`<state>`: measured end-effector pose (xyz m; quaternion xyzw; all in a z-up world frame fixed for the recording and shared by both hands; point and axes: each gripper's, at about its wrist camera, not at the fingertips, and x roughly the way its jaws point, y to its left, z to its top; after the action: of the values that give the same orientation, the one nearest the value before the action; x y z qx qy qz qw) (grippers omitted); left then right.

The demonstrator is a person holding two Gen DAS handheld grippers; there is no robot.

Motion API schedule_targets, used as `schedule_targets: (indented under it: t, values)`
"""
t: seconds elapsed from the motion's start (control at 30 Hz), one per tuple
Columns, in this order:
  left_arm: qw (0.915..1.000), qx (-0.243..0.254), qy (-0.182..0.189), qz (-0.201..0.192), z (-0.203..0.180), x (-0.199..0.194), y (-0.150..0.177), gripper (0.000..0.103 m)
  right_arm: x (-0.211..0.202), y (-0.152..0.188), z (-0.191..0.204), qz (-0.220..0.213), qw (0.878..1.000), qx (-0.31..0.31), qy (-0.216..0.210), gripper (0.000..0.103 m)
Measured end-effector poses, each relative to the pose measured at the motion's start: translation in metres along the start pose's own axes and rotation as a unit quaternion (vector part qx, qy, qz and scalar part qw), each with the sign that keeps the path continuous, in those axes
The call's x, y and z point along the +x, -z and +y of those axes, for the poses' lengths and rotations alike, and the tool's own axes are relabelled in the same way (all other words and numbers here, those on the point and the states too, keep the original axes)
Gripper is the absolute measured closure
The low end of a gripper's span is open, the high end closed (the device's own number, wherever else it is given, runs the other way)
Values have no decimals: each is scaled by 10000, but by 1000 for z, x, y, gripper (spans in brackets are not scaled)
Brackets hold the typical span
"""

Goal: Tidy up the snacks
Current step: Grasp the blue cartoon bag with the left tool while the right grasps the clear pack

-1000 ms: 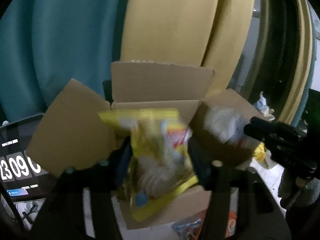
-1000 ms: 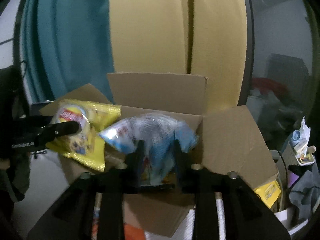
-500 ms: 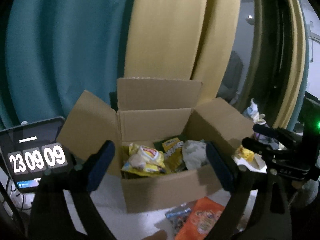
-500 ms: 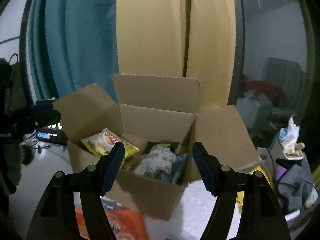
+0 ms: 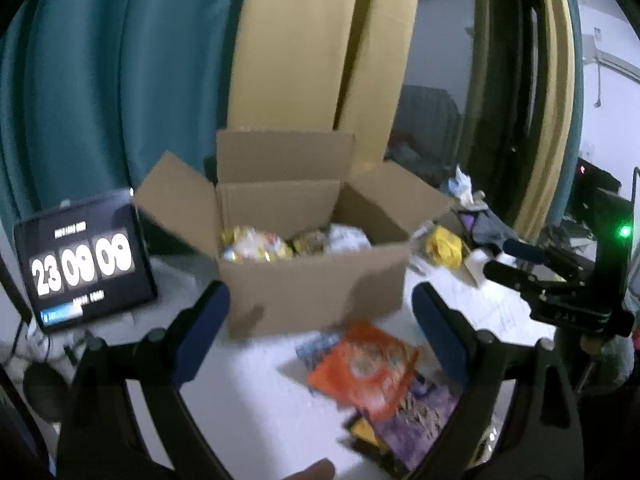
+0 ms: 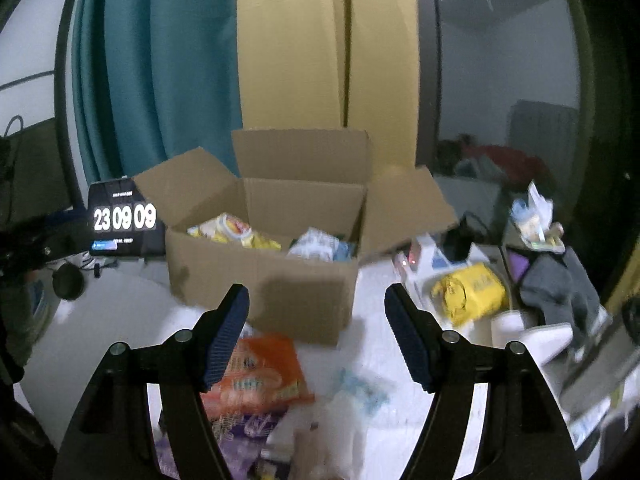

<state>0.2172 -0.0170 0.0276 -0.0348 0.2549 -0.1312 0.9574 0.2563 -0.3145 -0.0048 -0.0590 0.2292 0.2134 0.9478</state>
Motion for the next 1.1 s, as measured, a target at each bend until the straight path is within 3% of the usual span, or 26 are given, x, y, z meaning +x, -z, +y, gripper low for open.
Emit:
schedule_targets:
  t: [0.6, 0.93, 1.1]
  values:
    - [9957, -389, 347, 771, -20, -46, 114, 9, -61, 100, 35, 478, 9984, 314, -18, 29]
    - [9869, -656, 596, 1346, -38, -69, 168, 9, -77, 147, 54, 841, 9954, 453, -70, 28]
    - [9808, -626, 757, 1683, -57, -64, 180, 9, -81, 178, 50, 1152, 9904, 764, -37, 17]
